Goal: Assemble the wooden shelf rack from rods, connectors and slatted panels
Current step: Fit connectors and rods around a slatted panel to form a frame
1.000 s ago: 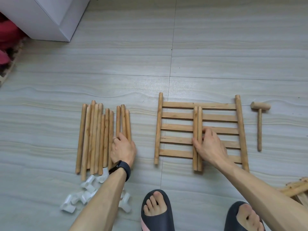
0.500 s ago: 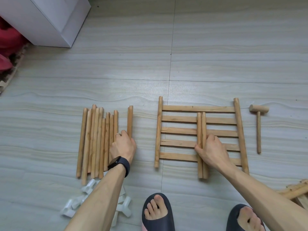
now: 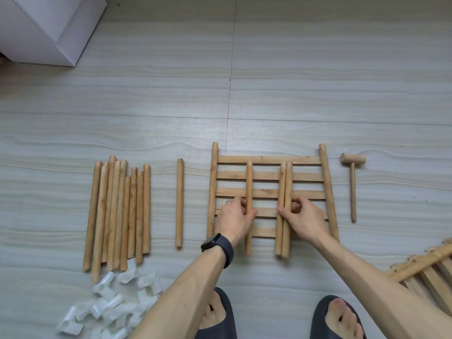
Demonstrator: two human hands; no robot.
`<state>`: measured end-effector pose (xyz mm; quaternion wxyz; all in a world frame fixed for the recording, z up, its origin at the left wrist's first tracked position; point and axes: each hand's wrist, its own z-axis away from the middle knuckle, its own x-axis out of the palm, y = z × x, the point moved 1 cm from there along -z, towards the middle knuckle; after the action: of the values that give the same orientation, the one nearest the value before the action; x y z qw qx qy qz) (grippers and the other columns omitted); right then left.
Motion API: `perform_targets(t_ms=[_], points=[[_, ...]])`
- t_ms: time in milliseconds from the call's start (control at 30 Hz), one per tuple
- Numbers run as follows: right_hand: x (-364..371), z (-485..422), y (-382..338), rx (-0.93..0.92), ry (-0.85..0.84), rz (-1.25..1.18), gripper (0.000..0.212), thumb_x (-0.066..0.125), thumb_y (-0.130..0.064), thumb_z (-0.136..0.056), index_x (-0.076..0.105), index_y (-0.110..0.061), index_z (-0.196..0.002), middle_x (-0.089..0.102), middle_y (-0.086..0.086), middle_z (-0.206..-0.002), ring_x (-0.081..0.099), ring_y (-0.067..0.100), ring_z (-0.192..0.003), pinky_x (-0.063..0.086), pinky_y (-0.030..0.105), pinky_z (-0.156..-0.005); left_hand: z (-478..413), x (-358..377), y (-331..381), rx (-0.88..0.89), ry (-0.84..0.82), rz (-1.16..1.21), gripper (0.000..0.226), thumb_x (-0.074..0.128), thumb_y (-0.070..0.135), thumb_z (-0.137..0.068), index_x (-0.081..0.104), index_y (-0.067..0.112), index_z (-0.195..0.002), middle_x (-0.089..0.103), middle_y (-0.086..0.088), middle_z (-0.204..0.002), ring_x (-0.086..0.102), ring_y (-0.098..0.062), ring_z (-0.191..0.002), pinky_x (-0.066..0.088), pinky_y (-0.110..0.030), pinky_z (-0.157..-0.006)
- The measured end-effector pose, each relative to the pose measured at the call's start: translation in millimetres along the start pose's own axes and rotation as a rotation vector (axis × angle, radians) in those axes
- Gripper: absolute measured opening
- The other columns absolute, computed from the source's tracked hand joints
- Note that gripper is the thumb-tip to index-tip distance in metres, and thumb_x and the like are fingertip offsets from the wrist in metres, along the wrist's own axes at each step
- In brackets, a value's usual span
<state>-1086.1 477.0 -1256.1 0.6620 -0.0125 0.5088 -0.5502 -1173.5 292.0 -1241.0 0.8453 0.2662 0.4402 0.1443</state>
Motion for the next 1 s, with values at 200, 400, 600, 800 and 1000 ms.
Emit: perform_targets(t_ms=[200,400,600,800,1000], points=[[-2,2,4,-0.045,0.066,-0.019,0.033,0.078,-0.04,-0.085,0.067,-0.025,-0.112,0.064,-0.017,-0.086,0.061,0.006,-0.084,0.041,0.025,-0.075,1,7,-4,-0.004,0.012,0.02,0.034,0.066,0.043,-0.093,0.062,0.017,-0.115,0.065,0.006,-0.097,0.061,-0.015,-0.094,0.051,-0.032,-0.083],[-5,5,4,-0.077,0.059,0.028,0.035,0.073,-0.044,-0.088,0.064,-0.025,-0.117,0.064,-0.012,-0.096,0.06,0.012,-0.092,0.043,0.028,-0.078,6,-24,-9,-0.021,0.241,0.088,0.025,0.059,0.041,-0.095,0.061,0.023,-0.112,0.061,0.008,-0.099,0.057,-0.014,-0.09,0.045,-0.029,-0.076],[15,10,-14,-0.166,-0.039,0.143,0.048,0.071,-0.047,-0.089,0.058,-0.021,-0.126,0.059,-0.004,-0.114,0.059,0.016,-0.104,0.045,0.03,-0.085,8,-79,-66,-0.302,0.371,-0.06,0.029,0.055,0.038,-0.098,0.053,0.018,-0.118,0.055,-0.006,-0.118,0.059,-0.031,-0.096,0.051,-0.042,-0.082],[40,13,-44,-0.185,-0.157,0.397,0.06,0.067,-0.042,-0.09,0.044,-0.01,-0.136,0.065,0.014,-0.12,0.063,0.038,-0.107,0.052,0.042,-0.085,15,-82,-101,-0.37,0.197,-0.098,0.035,0.055,0.046,-0.097,0.049,0.021,-0.122,0.06,-0.007,-0.121,0.06,-0.03,-0.105,0.052,-0.044,-0.089],[19,0,-76,-0.151,-0.283,0.258,0.029,0.075,-0.04,-0.086,0.062,-0.02,-0.104,0.072,0.001,-0.096,0.069,0.021,-0.088,0.055,0.034,-0.075,11,-68,-90,-0.267,0.223,-0.185,0.069,0.055,0.065,-0.09,0.035,0.024,-0.141,0.049,-0.005,-0.138,0.061,-0.033,-0.111,0.047,-0.04,-0.08]])
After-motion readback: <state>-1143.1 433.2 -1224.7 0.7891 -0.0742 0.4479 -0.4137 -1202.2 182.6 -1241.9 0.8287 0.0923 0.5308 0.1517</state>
